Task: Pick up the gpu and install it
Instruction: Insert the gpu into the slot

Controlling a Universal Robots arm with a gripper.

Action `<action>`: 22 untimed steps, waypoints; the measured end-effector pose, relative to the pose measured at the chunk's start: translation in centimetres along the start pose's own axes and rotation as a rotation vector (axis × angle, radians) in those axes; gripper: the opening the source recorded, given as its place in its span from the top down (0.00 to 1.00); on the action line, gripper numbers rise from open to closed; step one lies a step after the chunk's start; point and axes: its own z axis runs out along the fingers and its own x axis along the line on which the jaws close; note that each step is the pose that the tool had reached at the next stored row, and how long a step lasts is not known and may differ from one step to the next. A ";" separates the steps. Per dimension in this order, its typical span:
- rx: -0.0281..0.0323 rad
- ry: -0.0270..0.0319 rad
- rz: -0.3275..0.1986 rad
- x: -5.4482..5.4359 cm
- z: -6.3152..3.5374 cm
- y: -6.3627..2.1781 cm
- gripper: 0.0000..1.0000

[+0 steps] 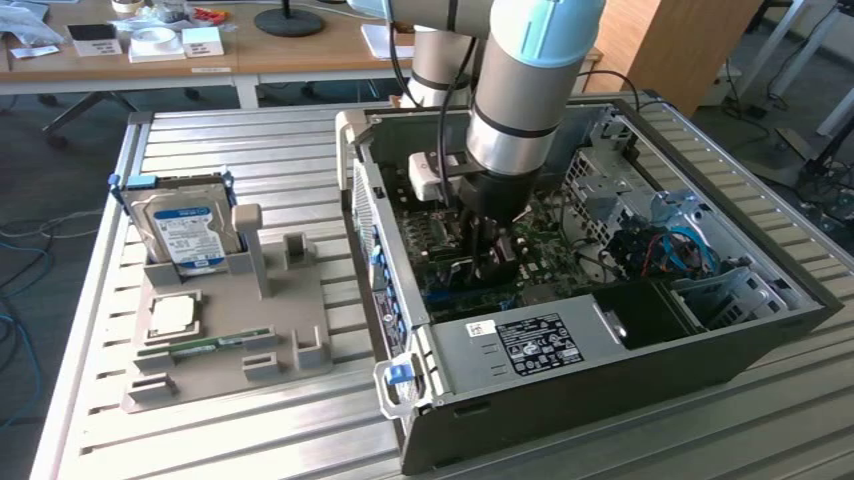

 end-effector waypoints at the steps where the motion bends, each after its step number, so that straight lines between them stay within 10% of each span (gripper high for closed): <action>1: 0.0000 0.0001 0.000 0.0 0.00 0.00 0.55; 8: 0.0000 0.0001 0.000 0.0 0.00 0.00 0.25; 22: 0.0000 0.0002 0.000 -0.1 -2.51 -0.02 0.25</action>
